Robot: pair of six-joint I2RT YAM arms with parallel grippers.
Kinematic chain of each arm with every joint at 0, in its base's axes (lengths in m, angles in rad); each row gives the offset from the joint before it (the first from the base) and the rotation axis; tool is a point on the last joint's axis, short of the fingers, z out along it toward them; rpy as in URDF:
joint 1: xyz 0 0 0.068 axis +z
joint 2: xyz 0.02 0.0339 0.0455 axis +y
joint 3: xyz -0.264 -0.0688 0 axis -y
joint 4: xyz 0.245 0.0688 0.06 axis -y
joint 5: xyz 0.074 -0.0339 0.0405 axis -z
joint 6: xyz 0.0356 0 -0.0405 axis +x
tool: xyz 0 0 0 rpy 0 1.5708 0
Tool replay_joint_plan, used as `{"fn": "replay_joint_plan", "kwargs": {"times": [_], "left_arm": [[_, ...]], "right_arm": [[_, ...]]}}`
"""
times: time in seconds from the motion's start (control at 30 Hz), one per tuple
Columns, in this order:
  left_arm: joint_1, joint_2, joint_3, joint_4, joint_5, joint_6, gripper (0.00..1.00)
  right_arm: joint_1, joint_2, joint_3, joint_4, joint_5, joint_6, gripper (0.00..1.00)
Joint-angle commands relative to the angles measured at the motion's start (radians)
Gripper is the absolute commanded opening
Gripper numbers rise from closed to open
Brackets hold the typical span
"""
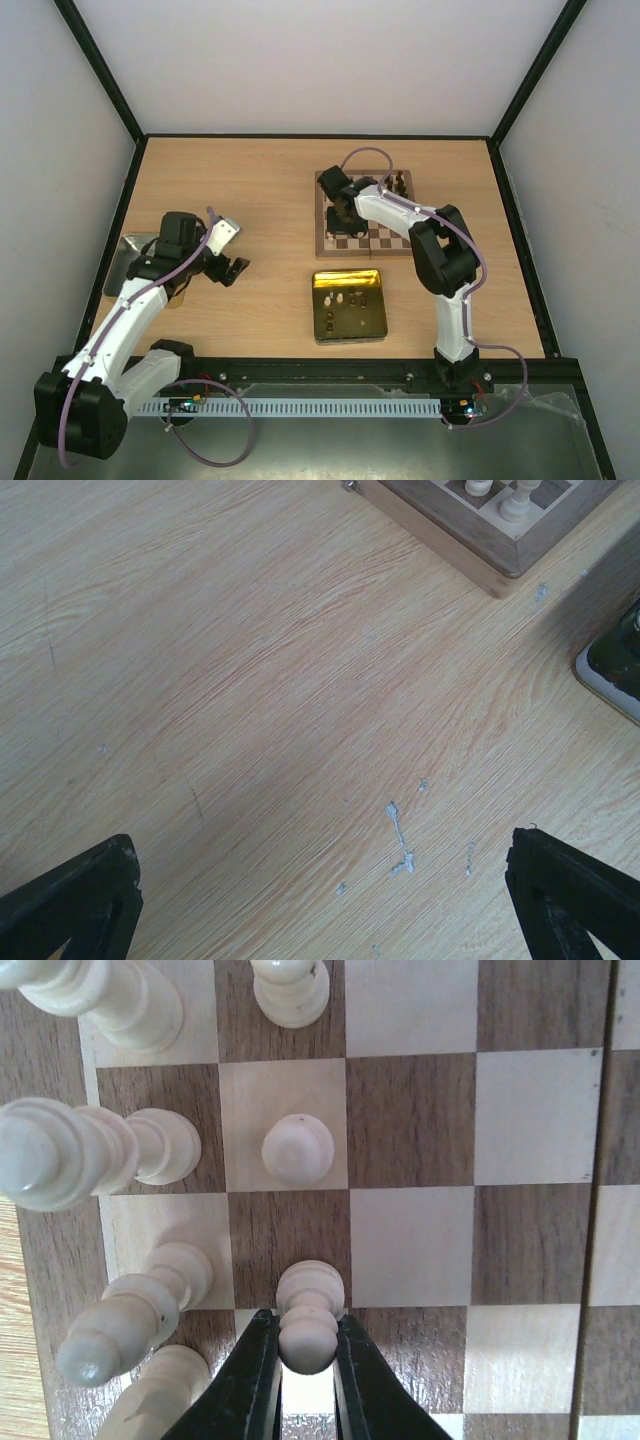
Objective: Set up the chess pieces on the board
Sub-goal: Place the chess piece on the chessboard.
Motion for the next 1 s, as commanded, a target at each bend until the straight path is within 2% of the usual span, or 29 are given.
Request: {"fn": "replay_joint_plan", "kwargs": {"times": [0.0, 0.97], "left_arm": [[-0.004, -0.016, -0.012, 0.014, 0.013, -0.002, 0.99], [-0.007, -0.015, -0.015, 0.014, 0.016, 0.002, 0.99]], "right_arm": [[-0.007, 0.026, 0.035, -0.014, 0.012, -0.01, 0.1], [-0.018, 0.047, 0.06, -0.015, -0.007, -0.013, 0.14]]}}
